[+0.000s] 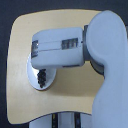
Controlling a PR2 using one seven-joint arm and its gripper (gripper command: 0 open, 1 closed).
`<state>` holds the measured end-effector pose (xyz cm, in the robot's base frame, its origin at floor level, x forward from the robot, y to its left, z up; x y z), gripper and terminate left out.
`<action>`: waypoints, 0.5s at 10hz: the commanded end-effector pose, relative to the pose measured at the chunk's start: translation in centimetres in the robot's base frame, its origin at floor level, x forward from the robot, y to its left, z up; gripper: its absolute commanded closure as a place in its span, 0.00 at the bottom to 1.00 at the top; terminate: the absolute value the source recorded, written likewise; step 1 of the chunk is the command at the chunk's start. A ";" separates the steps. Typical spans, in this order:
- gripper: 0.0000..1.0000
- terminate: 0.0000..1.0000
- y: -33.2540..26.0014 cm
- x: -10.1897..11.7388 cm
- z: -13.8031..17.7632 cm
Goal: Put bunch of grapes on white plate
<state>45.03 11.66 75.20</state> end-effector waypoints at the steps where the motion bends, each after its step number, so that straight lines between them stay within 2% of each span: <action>1: 1.00 0.00 -0.6 1.2 -1.5; 5: 1.00 0.00 0.0 1.1 -1.3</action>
<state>45.85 11.11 73.84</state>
